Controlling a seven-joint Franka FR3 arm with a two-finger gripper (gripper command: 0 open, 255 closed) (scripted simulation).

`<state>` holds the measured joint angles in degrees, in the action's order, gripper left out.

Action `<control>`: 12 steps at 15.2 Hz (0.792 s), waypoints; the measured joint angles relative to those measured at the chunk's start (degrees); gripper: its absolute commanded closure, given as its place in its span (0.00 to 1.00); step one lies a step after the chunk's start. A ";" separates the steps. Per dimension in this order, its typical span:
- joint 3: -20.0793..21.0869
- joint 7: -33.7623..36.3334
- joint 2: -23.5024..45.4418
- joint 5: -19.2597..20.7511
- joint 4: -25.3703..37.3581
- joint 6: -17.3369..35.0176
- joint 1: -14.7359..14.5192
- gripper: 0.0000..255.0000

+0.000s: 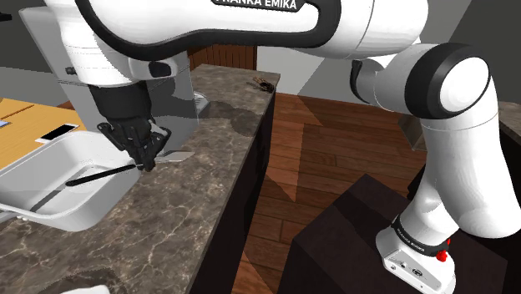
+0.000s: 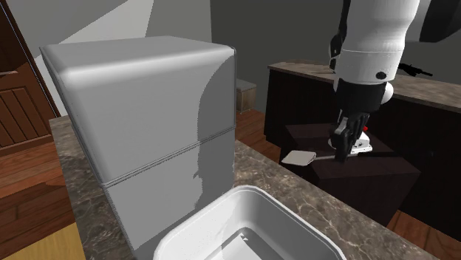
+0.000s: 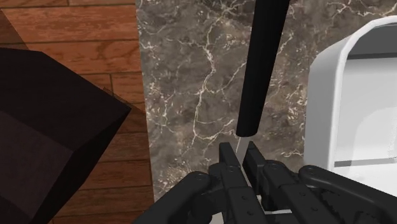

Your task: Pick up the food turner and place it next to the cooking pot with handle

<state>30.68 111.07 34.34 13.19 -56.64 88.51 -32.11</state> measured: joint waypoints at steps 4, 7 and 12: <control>0.21 0.22 -1.36 -0.51 -5.73 4.24 1.34 1.00; 0.27 0.15 -2.11 -0.79 -9.39 7.08 2.28 1.00; 0.18 0.28 -2.10 -0.74 -13.33 10.93 2.91 1.00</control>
<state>30.86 111.35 32.23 12.45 -69.97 99.43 -29.20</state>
